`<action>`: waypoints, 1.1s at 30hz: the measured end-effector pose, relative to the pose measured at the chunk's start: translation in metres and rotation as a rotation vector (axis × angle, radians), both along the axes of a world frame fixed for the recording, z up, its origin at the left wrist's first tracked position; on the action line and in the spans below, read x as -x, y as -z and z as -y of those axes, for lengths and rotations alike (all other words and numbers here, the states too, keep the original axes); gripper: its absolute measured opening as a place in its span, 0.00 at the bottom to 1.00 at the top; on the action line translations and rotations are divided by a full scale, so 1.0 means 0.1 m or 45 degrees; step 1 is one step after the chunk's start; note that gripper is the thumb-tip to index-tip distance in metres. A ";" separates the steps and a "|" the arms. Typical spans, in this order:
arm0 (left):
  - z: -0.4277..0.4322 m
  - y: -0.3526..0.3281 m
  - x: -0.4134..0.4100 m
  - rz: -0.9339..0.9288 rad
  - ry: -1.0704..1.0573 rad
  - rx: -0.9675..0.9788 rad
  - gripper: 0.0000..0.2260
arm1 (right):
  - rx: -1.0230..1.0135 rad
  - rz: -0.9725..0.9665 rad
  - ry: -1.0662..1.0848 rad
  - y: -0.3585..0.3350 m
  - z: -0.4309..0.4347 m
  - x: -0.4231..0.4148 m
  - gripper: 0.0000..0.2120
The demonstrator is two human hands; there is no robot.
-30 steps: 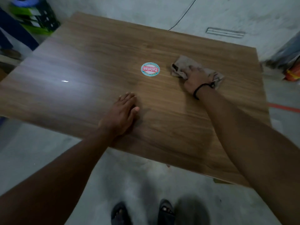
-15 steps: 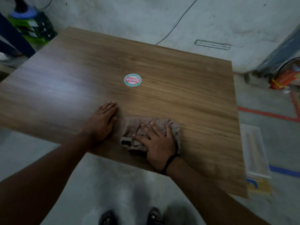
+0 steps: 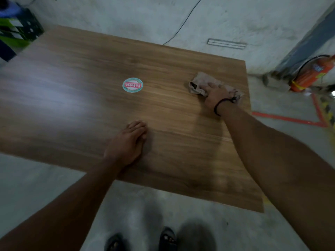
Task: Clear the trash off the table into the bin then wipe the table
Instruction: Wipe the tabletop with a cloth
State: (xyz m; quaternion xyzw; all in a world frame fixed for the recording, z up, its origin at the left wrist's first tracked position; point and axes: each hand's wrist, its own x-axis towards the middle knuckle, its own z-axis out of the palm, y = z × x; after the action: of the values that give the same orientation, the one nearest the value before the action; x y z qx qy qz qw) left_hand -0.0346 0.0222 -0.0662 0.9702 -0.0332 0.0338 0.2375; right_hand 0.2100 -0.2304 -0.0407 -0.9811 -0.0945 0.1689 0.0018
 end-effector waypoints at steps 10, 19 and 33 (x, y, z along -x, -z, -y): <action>0.00 -0.02 0.00 0.014 -0.021 -0.026 0.20 | -0.102 0.109 -0.436 0.10 -0.28 2.02 0.32; 0.02 0.03 0.01 0.003 0.015 -0.090 0.22 | -0.229 0.107 -0.451 0.05 -0.13 2.82 0.24; 0.43 0.09 0.49 0.024 0.068 0.132 0.23 | 0.010 0.098 -0.120 0.05 0.43 0.88 0.25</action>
State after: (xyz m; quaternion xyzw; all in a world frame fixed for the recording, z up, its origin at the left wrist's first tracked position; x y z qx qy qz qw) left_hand -0.0834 -0.0213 -0.0749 0.9550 -0.0597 0.0382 0.2879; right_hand 0.1220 -0.2729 -0.0454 -0.9813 -0.1400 0.1313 -0.0137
